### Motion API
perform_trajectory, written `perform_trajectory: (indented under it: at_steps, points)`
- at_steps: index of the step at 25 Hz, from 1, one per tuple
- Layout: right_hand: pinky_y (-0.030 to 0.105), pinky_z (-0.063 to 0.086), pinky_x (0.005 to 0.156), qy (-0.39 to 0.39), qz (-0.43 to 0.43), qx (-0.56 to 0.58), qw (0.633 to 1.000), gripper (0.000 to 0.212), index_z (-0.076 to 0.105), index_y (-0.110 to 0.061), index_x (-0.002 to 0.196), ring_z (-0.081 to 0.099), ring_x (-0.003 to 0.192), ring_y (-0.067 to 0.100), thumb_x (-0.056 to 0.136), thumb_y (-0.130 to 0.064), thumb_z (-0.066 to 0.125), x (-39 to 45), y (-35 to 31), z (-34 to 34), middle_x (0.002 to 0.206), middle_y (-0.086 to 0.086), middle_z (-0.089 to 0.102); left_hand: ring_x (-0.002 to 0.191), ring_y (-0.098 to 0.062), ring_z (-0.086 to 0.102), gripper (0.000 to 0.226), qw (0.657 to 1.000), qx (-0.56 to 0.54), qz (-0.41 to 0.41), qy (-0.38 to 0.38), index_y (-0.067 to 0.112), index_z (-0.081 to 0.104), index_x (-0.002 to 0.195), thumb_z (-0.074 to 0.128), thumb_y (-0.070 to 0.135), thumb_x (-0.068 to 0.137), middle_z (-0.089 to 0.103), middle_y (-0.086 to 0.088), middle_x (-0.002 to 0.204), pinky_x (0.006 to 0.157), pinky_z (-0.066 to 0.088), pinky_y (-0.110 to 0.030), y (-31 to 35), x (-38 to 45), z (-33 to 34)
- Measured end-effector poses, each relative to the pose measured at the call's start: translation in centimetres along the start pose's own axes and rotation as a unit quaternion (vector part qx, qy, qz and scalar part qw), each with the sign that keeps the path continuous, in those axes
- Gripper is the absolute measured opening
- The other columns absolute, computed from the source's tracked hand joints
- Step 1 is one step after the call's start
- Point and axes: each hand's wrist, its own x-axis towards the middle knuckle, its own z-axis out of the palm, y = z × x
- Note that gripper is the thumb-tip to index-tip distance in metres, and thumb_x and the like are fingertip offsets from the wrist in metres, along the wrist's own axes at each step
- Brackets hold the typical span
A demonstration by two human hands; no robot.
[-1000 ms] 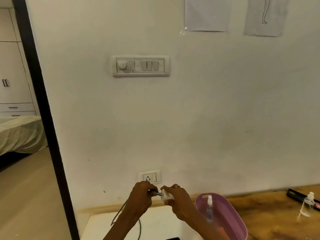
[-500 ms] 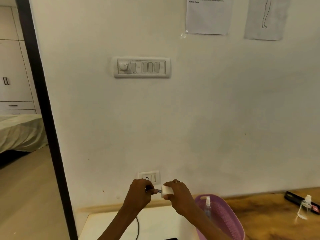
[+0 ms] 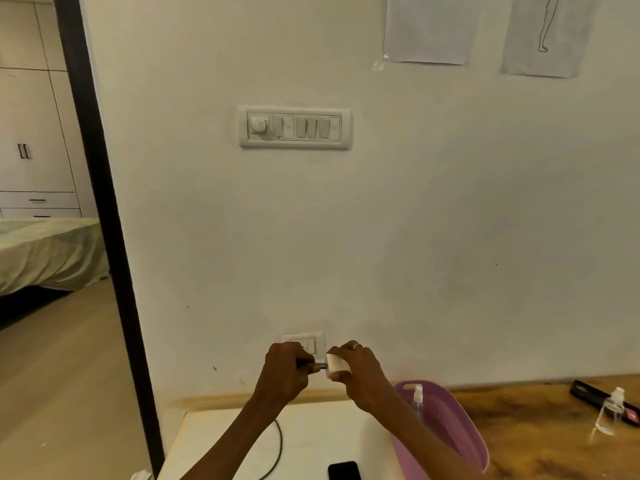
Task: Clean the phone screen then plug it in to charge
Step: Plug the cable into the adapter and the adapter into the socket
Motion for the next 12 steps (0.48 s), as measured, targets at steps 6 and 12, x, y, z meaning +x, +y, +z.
perform_trajectory:
  at_steps: [6, 12]
  points:
    - [0.021, 0.035, 0.085, 0.011, -0.003, -0.018, 1.0, 0.042, 0.051, -0.027, 0.13, 0.045, 0.113, 0.022, 0.09, -0.022, 0.063, -0.5, -0.9, 0.0, 0.131, 0.002, 0.049, 0.072, -0.007, 0.061, 0.006, 1.0, 0.018, -0.005, -0.006, 0.017, 0.081, 0.083, 0.078, 0.019, 0.078, 0.074, 0.001, 0.08, 0.064, 0.048, -0.02, 0.1, 0.1, -0.4]
    - [0.02, 0.035, 0.085, 0.009, -0.018, -0.027, 0.999, 0.046, 0.05, -0.031, 0.13, 0.039, 0.117, 0.019, 0.088, -0.017, 0.064, -0.2, -0.8, -0.2, 0.134, -0.001, 0.047, 0.091, -0.013, 0.067, 0.013, 0.997, -0.023, -0.07, 0.002, 0.015, 0.08, 0.09, 0.079, 0.021, 0.079, 0.076, -0.002, 0.097, 0.077, 0.057, -0.026, -0.4, -0.7, 0.8]
